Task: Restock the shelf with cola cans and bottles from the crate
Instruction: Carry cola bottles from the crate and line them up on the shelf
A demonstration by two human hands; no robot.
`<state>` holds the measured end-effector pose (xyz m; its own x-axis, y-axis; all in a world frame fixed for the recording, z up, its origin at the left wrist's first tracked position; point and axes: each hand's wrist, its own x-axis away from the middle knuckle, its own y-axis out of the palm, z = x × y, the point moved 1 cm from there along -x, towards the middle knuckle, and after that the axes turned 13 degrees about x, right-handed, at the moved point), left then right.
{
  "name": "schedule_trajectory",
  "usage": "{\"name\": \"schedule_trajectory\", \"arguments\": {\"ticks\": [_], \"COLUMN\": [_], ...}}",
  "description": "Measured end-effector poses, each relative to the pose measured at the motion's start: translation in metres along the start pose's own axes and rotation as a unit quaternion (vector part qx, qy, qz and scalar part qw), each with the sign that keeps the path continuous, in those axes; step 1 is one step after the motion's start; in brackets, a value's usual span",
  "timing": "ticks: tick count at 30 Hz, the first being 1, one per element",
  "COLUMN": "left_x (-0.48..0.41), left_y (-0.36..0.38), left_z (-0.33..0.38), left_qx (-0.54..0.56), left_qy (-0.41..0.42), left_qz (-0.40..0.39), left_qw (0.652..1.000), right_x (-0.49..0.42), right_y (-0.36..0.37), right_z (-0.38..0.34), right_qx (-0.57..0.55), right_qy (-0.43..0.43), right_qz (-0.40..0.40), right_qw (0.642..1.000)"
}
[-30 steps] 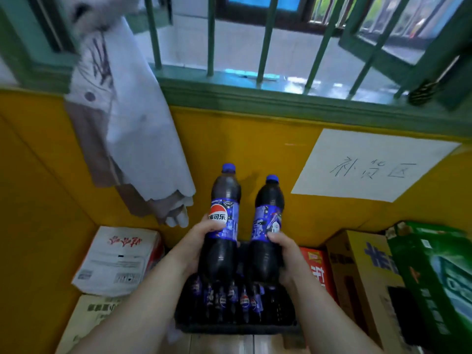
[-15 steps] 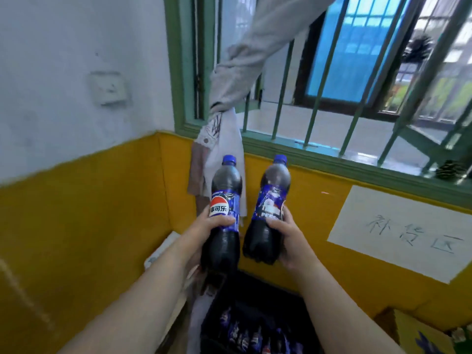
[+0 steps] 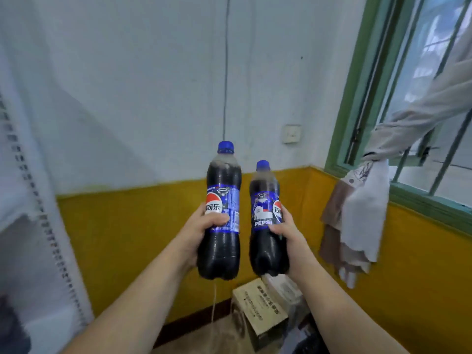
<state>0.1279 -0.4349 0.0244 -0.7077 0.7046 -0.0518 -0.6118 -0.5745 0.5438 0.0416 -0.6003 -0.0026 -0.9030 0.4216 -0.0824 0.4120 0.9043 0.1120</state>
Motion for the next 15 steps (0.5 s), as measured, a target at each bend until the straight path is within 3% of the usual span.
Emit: {"name": "schedule_trajectory", "arguments": {"ticks": [3, 9, 15], "left_x": [0.047, 0.146, 0.236], "left_y": [-0.041, -0.119, -0.188], "left_z": [0.055, 0.159, 0.23], "left_qx": [-0.012, -0.055, -0.122], "left_qy": [0.066, 0.175, 0.288], "left_qz": [0.04, 0.142, 0.251], "left_qw": [0.997, 0.973, 0.916], "right_x": [0.001, 0.028, 0.062], "right_y": [0.085, 0.246, 0.379], "right_z": [-0.015, -0.045, -0.049], "right_qx": [-0.001, 0.007, 0.04], "right_qy": [-0.026, -0.164, -0.233], "right_qz": [-0.061, -0.134, -0.146], "right_qw": [0.998, 0.977, 0.961]}}
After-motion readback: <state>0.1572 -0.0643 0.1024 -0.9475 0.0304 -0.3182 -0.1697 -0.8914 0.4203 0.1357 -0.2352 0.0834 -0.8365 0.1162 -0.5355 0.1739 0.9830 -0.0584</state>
